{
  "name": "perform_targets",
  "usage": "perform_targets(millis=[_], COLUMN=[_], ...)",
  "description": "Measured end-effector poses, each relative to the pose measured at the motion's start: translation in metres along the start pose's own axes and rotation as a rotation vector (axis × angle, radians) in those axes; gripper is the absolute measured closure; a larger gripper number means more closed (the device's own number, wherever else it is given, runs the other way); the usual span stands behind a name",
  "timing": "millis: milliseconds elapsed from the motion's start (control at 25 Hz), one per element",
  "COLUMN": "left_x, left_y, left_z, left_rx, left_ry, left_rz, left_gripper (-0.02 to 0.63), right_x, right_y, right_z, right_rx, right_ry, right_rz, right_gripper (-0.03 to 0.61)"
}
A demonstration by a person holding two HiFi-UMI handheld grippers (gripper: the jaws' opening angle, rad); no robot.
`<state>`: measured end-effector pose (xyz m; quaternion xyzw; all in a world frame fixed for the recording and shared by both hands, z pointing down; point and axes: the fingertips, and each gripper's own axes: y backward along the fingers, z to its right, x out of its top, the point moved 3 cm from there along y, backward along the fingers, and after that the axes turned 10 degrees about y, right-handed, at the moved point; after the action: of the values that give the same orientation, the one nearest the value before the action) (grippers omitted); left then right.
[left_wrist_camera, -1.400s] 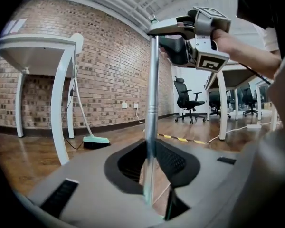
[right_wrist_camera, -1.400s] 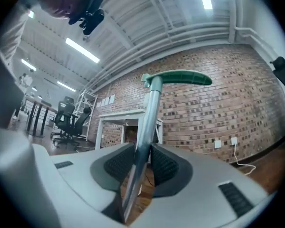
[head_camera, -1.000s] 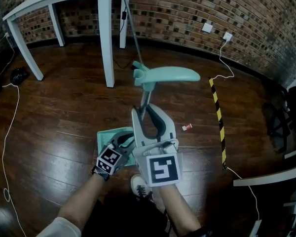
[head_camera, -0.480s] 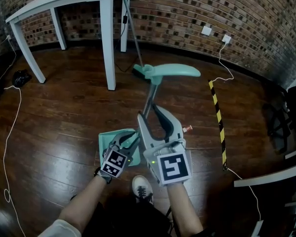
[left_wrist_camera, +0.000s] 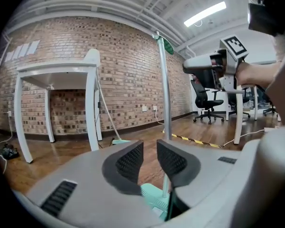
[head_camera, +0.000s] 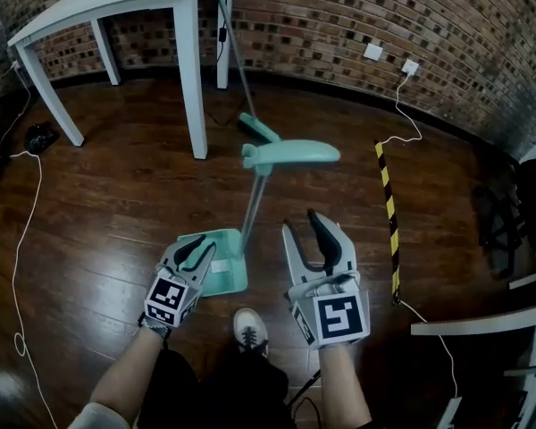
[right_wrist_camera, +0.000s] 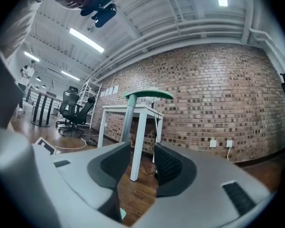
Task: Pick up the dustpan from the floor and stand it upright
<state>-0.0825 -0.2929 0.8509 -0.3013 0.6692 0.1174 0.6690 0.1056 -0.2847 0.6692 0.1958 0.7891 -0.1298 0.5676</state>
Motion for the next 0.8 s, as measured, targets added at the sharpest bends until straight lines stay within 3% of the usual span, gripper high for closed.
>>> perform_targets(millis=[160,280,360,600,800], left_x=[0.064,0.127,0.176,0.338,0.452], left_y=[0.033,0.064,0.080,0.173,0.261], left_z=[-0.001,0.000,0.006,0.043,0.082], left_rx=[-0.024,-0.035,-0.037,-0.035,-0.015], left_ry=[0.070,0.016,-0.044,-0.016,-0.030], left_rz=[0.002,0.011,-0.023,0.015,0.033], left_gripper=[0.517,0.576,0.586,0.607,0.606], right_x=[0.026,0.073,0.114,0.257,0.373], right_y=[0.013,0.021,0.025,0.072,0.120], right_z=[0.027,0.050,0.064,0.087,0.097], right_rx=[0.016,0.003,0.002,0.014,0.028], right_ry=[-0.025,-0.042,-0.069,-0.139,-0.102], right_rz=[-0.109,-0.127,-0.117,-0.129,-0.151], right_gripper=[0.461,0.540,0.596,0.597,0.595])
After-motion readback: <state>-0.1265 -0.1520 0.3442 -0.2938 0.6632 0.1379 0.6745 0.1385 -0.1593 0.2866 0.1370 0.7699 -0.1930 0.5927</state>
